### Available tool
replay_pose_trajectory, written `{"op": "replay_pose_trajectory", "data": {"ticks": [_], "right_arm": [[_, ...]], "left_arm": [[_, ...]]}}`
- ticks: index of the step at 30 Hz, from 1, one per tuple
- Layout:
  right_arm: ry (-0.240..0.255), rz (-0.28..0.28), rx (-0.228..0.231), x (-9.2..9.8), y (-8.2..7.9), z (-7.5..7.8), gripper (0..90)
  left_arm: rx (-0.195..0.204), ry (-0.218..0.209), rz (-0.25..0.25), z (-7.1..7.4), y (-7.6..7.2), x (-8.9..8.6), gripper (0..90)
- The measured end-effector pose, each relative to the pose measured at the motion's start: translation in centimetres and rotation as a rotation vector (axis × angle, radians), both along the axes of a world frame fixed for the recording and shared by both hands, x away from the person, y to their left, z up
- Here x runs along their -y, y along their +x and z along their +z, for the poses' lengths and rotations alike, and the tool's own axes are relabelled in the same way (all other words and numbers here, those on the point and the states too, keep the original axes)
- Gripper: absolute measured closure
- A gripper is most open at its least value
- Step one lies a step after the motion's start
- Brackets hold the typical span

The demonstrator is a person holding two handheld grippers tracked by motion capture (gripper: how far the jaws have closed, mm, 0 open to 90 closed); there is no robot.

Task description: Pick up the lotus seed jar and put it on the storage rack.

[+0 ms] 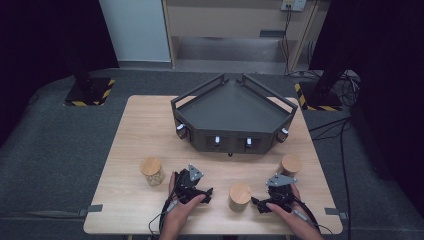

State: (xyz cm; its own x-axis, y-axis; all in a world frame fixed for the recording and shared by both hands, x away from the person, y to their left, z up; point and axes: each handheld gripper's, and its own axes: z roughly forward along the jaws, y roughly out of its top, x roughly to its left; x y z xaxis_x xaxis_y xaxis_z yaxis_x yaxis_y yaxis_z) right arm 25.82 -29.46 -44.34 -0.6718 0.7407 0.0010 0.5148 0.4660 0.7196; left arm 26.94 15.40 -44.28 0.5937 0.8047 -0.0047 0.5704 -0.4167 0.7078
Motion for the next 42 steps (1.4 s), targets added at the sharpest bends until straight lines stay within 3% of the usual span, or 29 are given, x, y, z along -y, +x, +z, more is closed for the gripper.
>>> {"op": "replay_pose_trajectory", "data": {"ticks": [19,22,37,42], "right_arm": [[0.001,-0.005,0.000,0.0,-0.1,0.0,0.7],[0.001,-0.006,0.000,-0.1,-0.1,0.0,0.8],[0.002,-0.016,0.000,-0.2,-0.3,0.0,0.8],[0.002,-0.021,0.000,-0.2,-0.4,0.0,0.8]], "left_arm": [[0.007,-0.002,0.008,0.0,-0.1,0.0,0.4],[0.004,-0.042,0.017,-0.1,-0.1,-0.5,1.6],[0.044,-0.043,0.041,1.8,-0.2,-1.4,2.2],[0.052,-0.032,0.027,2.5,-0.2,-1.3,2.2]]}}
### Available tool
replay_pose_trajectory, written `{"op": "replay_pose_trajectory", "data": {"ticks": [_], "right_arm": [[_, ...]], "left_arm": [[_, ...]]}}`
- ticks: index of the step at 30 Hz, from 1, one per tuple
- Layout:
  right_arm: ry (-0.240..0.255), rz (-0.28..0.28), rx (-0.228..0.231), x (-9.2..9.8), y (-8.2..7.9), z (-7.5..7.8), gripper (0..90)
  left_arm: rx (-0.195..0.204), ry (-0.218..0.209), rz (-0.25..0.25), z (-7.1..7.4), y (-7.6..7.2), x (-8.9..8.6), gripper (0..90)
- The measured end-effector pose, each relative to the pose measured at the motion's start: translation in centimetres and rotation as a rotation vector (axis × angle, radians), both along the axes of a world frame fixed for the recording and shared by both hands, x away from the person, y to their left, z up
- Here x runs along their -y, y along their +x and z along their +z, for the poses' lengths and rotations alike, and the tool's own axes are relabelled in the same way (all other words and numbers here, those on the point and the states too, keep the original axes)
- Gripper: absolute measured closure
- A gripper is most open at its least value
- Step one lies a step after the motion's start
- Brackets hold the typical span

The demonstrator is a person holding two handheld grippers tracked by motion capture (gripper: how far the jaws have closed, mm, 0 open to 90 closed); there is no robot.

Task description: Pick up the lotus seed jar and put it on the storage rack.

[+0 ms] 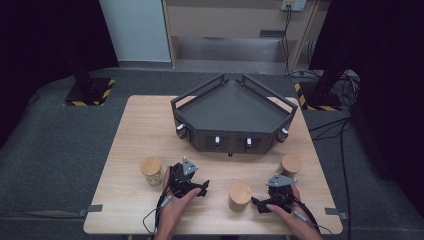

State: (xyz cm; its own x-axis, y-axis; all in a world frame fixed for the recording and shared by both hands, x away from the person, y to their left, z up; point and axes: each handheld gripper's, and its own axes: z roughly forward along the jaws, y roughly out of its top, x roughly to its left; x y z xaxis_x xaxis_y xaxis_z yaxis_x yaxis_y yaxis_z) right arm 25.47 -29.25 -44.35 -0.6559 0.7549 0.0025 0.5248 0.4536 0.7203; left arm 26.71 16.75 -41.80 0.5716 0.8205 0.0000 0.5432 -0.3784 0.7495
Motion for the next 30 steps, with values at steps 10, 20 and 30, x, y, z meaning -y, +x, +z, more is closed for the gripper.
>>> {"op": "replay_pose_trajectory", "data": {"ticks": [10,20,30], "right_arm": [[0.000,-0.003,0.000,0.0,-0.1,0.0,0.8],[-0.001,-0.004,0.000,0.0,-0.1,0.0,0.8],[-0.001,-0.004,0.000,0.0,-0.1,0.0,0.8]], "left_arm": [[0.019,0.001,-0.001,1.5,0.0,-0.7,2.1],[0.040,-0.011,0.003,2.6,0.3,-1.5,1.9],[0.059,-0.002,-0.012,3.7,0.8,-2.0,1.9]]}}
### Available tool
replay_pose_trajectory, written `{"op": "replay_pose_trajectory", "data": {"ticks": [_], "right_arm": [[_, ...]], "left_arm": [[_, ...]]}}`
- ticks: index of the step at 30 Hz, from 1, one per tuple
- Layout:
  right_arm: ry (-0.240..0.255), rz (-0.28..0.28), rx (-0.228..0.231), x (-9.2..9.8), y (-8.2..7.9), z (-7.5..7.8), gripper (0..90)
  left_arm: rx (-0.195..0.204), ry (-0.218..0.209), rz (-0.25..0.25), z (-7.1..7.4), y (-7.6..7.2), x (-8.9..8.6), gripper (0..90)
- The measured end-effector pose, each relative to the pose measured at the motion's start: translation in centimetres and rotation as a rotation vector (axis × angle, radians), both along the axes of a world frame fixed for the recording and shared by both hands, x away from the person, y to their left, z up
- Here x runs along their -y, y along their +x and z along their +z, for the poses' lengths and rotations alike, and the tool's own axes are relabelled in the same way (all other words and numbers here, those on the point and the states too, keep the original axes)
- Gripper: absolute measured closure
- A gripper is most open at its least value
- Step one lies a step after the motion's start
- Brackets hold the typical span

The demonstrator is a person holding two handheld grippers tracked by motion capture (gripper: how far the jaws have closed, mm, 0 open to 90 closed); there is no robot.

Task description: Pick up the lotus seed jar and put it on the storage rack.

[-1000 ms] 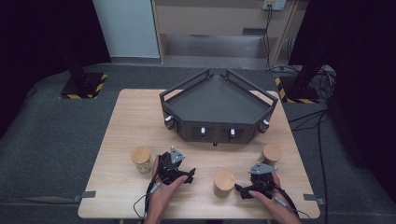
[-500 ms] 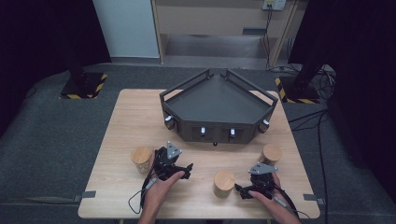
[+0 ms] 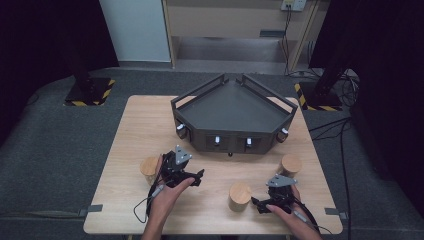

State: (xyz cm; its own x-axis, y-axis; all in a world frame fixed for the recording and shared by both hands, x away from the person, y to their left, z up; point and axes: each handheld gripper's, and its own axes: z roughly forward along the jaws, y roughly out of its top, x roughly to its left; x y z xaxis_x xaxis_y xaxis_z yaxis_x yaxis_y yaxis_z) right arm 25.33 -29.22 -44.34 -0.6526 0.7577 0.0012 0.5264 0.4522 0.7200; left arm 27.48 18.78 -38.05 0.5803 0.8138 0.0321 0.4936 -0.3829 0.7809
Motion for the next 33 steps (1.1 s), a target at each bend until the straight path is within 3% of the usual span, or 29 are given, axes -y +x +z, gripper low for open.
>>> {"op": "replay_pose_trajectory", "data": {"ticks": [33], "right_arm": [[0.000,0.001,0.000,0.0,0.0,0.0,0.7]], "left_arm": [[0.045,-0.012,0.033,0.8,0.4,-2.5,2.0]]}}
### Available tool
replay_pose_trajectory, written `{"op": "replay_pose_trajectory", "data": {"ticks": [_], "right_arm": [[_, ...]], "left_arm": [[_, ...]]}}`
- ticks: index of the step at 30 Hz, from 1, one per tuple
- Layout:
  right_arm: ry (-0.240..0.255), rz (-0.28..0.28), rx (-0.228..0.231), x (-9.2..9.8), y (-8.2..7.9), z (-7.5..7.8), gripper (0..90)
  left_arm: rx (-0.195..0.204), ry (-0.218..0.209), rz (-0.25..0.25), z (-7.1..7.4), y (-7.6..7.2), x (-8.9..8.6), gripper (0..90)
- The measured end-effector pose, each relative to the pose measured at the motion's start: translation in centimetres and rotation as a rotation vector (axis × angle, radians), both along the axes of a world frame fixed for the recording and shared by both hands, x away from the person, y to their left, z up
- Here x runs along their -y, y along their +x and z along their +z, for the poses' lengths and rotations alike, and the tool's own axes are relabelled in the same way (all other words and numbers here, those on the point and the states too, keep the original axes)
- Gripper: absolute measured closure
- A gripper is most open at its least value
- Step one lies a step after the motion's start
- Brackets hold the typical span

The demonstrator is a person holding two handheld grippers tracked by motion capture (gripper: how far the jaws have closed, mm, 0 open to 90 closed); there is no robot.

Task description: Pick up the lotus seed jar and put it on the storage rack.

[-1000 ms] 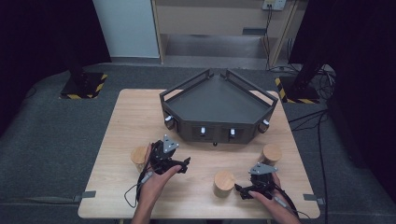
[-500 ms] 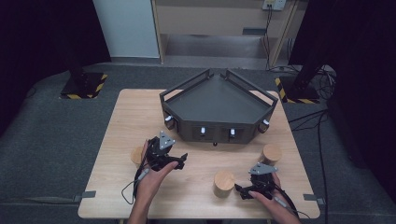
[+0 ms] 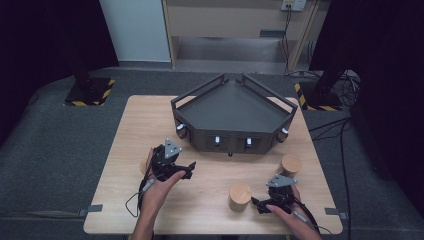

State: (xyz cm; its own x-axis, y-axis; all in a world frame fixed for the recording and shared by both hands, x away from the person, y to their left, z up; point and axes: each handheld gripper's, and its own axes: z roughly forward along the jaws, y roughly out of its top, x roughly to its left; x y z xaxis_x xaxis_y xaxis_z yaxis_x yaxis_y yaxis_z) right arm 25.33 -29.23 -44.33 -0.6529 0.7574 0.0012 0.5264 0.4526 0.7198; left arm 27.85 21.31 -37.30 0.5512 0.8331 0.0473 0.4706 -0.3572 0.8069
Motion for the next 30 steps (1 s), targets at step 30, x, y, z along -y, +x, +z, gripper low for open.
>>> {"op": "replay_pose_trajectory", "data": {"ticks": [30], "right_arm": [[0.000,0.000,0.000,0.0,0.0,0.0,0.7]], "left_arm": [[0.020,-0.048,0.068,-0.6,-0.8,-3.6,1.9]]}}
